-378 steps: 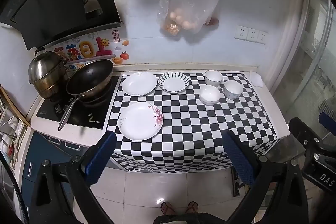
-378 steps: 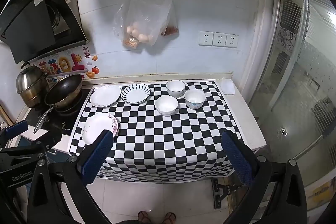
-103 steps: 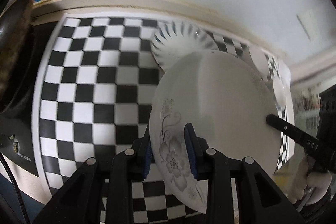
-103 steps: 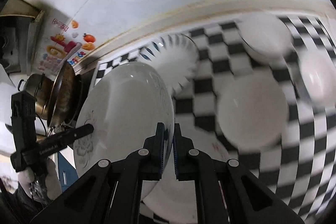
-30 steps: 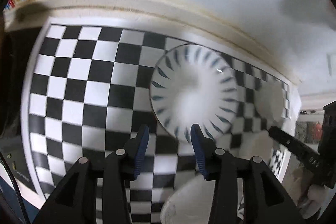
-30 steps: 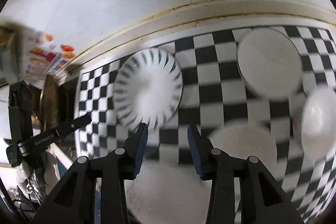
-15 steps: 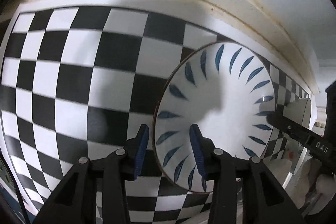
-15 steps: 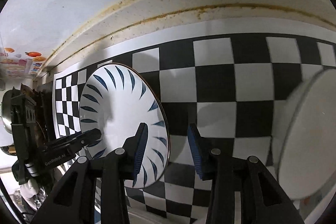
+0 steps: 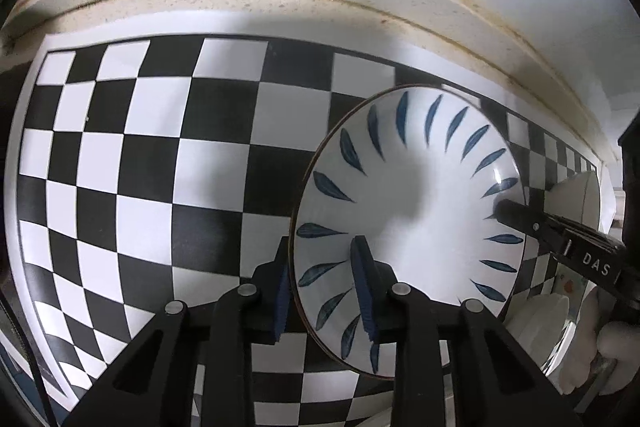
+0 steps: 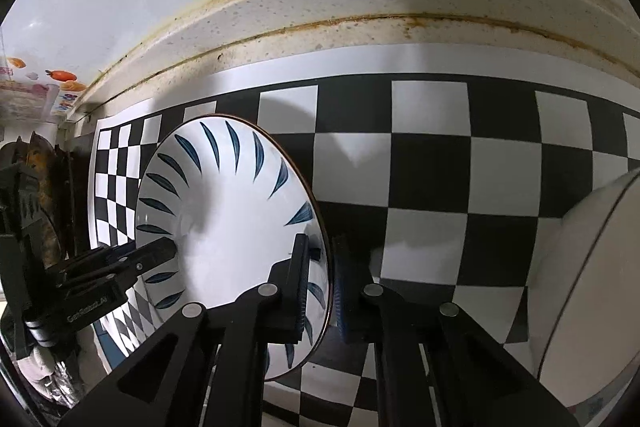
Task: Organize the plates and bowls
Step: 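Grasp the rim of the blue-striped plate with both grippers, then carry the blue-striped plate and lower it onto the plate stack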
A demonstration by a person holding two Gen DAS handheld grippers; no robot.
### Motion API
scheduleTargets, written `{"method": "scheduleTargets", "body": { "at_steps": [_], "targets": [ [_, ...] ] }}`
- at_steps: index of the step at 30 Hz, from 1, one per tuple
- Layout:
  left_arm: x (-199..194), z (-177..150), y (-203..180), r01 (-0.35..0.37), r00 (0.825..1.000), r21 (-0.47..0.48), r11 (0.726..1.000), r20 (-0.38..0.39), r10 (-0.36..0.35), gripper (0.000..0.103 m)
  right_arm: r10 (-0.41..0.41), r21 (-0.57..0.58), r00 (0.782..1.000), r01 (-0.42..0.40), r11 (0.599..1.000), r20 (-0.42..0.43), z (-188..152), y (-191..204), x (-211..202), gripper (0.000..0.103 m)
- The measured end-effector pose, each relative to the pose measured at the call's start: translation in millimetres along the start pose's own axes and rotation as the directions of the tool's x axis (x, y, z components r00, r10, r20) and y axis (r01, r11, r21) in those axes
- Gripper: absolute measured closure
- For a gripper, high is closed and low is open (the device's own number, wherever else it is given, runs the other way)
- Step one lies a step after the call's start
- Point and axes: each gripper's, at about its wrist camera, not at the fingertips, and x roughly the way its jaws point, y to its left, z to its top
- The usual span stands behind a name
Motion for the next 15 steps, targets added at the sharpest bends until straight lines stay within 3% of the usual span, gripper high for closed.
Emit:
{"method": "scheduleTargets", "body": {
  "at_steps": [6, 15],
  "targets": [
    [-26, -17, -7, 0.017, 0.999, 0.008, 1.0, 0.039, -0.017, 0.077, 0.02, -0.001, 0.999, -0.02, 1.0, 0.033, -13, 1, -21, 0.09],
    [-77, -55, -21, 0.041, 0.994, 0.062, 0.997, 0.101, -0.047, 0.077, 0.052, -0.018, 0.991, -0.05, 0.999, 0.12, -56, 9, -87, 0.091]
  ]
}}
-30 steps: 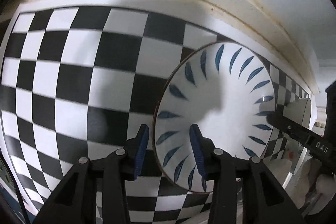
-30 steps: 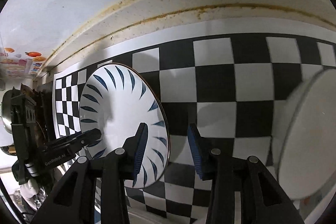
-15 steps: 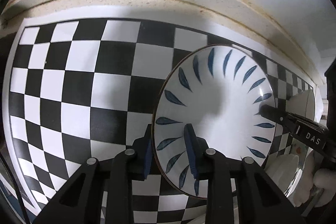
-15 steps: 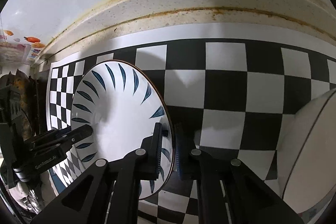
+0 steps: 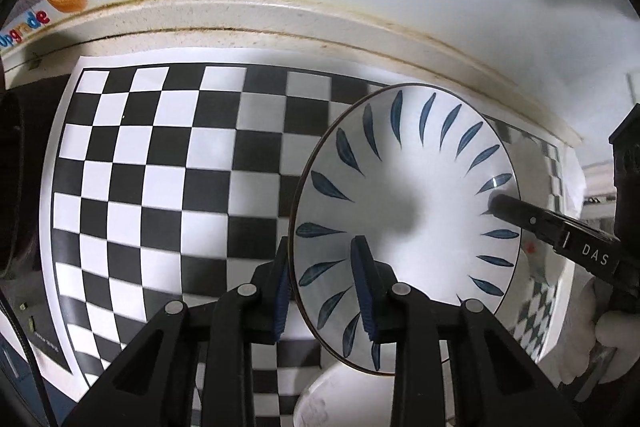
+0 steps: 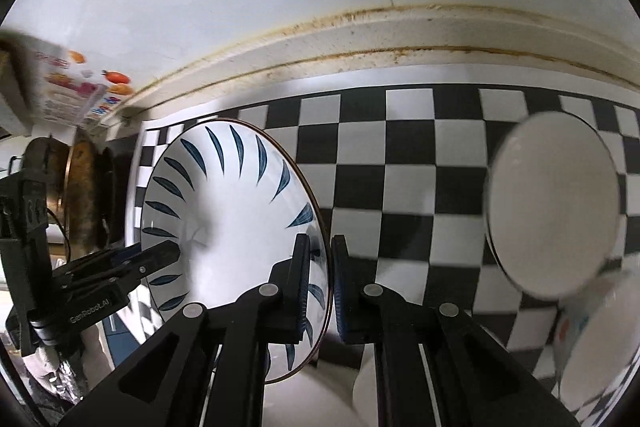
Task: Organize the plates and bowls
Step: 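Carry the blue-striped plate and lower it onto the plate stack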
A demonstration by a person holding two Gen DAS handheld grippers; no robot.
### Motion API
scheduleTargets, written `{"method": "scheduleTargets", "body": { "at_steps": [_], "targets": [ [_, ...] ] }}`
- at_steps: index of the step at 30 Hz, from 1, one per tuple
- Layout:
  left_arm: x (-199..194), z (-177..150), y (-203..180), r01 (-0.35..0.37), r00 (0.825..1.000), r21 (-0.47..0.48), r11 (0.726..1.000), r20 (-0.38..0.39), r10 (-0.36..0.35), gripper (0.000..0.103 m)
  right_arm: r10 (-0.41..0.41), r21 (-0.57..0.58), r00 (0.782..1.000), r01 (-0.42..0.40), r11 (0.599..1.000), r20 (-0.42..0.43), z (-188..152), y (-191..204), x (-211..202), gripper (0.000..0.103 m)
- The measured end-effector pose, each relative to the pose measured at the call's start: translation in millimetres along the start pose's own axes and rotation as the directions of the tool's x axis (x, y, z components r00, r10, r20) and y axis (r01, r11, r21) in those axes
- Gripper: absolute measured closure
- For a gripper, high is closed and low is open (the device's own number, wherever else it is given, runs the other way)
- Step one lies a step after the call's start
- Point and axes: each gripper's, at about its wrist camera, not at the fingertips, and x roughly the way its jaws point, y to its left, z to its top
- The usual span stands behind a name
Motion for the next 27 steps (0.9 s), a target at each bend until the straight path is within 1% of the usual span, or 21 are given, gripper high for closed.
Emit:
{"method": "scheduleTargets", "body": {
  "at_steps": [7, 12, 19, 23, 27],
  "targets": [
    [-32, -43, -12, 0.02, 0.999, 0.055, 0.998, 0.026, -0.021, 0.077, 0.006, 0.011, 0.998, -0.007, 1.0, 0.06, -46, 6, -49, 0.091],
    [-43, -75, -26, 0.027, 0.999, 0.067, 0.997, 0.034, -0.03, 0.077, -0.002, 0.013, 0.997, 0.001, 1.0, 0.075, -86, 9, -68, 0.091],
    [-48, -117, -27, 0.03, 0.999, 0.078, 0.997, 0.014, -0.031, 0.077, 0.007, 0.033, 0.998, -0.009, 0.999, 0.06, -143, 7, -71, 0.091],
    [-40, -135, -25, 0.023, 1.0, 0.083, 0.996, -0.01, -0.023, 0.077, 0.011, 0.048, 0.999, -0.013, 0.999, 0.048, -172, 4, -65, 0.091],
    [-26, -149, -23, 0.018, 0.999, 0.084, 0.996, -0.041, -0.014, 0.077, 0.008, 0.059, 1.0, -0.01, 0.998, 0.027, -190, -1, -53, 0.091]
  ]
}}
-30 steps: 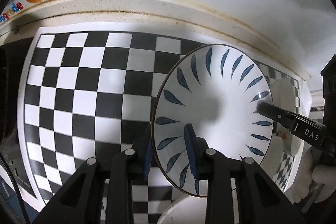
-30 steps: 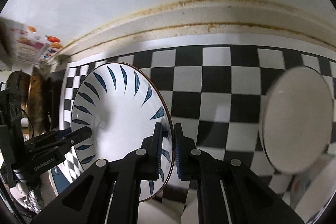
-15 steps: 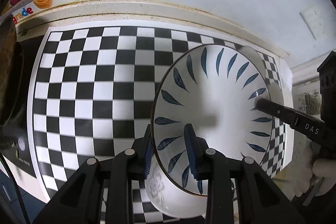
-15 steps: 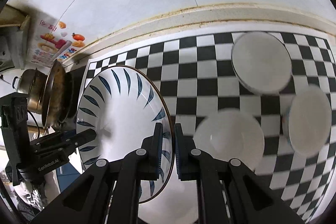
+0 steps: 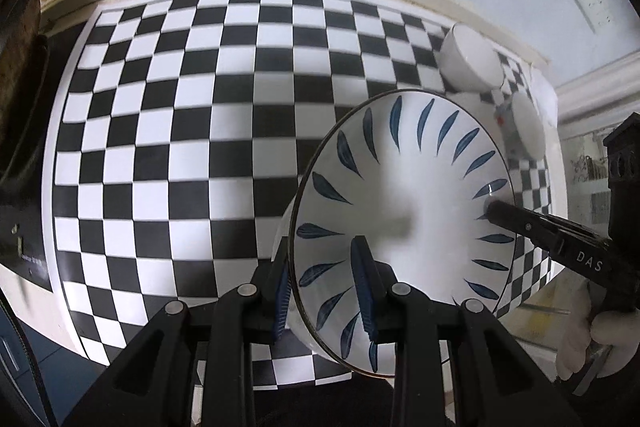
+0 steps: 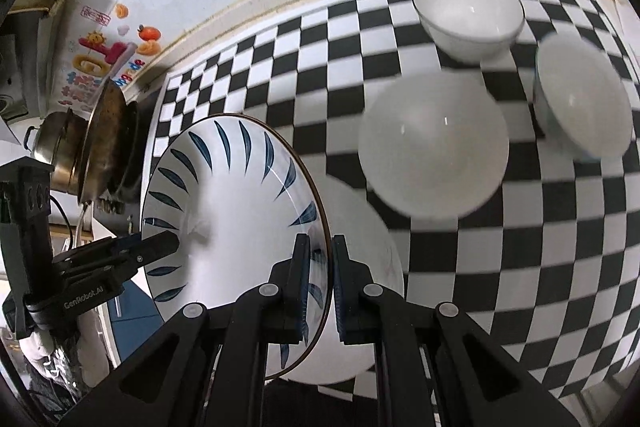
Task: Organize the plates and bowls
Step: 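Carry the blue-striped plate and lower it onto the plate stack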
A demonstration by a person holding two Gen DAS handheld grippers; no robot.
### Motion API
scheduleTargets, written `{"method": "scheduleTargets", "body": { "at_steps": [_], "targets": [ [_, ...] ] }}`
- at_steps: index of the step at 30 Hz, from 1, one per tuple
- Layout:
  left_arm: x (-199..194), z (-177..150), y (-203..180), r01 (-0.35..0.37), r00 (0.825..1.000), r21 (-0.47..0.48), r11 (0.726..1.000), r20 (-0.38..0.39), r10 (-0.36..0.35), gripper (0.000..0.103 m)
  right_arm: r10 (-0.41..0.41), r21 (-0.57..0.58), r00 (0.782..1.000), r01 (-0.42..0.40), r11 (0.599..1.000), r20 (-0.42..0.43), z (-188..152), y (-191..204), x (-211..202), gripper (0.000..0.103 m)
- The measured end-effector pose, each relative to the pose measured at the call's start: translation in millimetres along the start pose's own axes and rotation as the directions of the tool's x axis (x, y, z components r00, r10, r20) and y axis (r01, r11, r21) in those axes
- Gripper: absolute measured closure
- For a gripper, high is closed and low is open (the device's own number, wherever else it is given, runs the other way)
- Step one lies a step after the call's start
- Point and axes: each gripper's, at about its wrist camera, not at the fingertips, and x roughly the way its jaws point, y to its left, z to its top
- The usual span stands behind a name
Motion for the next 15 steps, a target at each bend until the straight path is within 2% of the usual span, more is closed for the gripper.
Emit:
{"method": "scheduleTargets", "body": {
  "at_steps": [5, 15],
  "targets": [
    [20, -8, -1, -0.016, 0.999, 0.012, 1.0, -0.042, 0.017, 0.077, -0.013, 0.019, 1.0, 0.013, 1.0, -0.028, -19, -10, 17, 0.091],
    [59, -18, -8, -0.057, 0.991, 0.045, 0.997, -0.118, 0.062, 0.077, -0.046, 0.025, 0.996, 0.048, 0.999, -0.078, -34, -28, 41, 0.091]
  ]
}}
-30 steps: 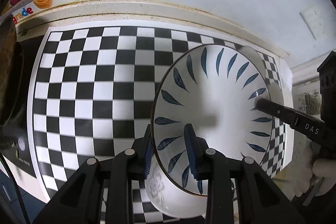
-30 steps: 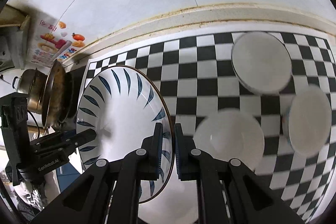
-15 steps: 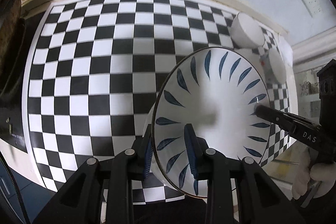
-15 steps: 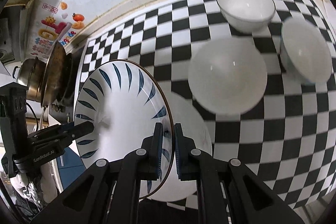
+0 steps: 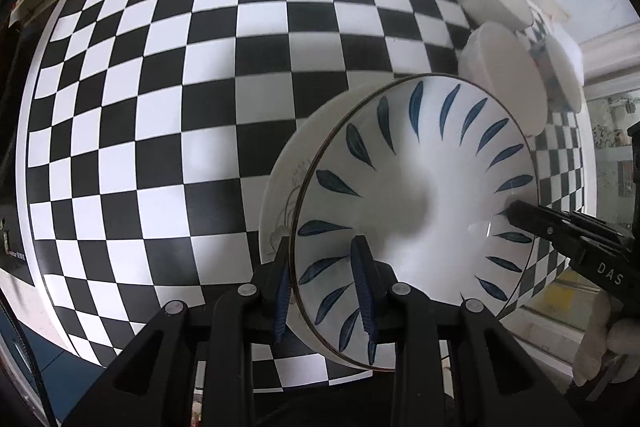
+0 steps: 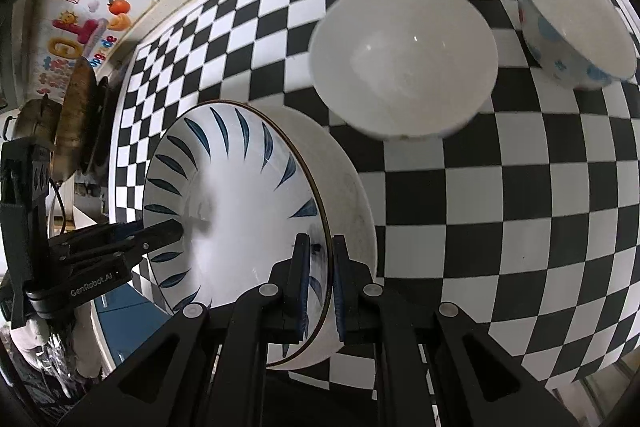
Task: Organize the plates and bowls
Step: 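Carry the blue-striped plate and lower it onto the plate stack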
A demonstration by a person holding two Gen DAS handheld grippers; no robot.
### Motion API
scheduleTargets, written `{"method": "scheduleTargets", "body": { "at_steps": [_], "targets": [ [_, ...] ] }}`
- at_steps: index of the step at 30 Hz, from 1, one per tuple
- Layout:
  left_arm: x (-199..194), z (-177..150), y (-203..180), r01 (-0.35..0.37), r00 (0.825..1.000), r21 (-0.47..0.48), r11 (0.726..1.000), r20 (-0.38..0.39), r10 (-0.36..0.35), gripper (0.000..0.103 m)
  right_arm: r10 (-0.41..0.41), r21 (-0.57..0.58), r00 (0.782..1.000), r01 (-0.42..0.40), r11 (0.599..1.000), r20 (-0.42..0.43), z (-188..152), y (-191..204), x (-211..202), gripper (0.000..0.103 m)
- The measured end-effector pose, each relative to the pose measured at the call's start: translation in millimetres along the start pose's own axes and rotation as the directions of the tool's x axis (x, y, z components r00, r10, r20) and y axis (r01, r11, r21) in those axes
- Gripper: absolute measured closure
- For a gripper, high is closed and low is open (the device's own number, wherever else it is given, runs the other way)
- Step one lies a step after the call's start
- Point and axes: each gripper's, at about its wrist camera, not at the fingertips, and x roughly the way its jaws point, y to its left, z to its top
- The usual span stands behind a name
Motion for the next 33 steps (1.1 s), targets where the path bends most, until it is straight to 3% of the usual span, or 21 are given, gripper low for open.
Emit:
{"method": "scheduleTargets", "body": {
  "at_steps": [22, 33],
  "targets": [
    [16, 1, -15, -0.049, 0.999, -0.001, 0.999, -0.022, 0.049, 0.077, -0.08, -0.012, 0.996, 0.08, 0.997, -0.043, 3, 7, 23, 0.09],
    [16, 1, -10, -0.054, 0.998, -0.05, 0.997, -0.029, 0.052, 0.076, -0.061, 0.035, 0.996, 0.063, 0.997, -0.067, 5, 4, 26, 0.084]
  ]
}}
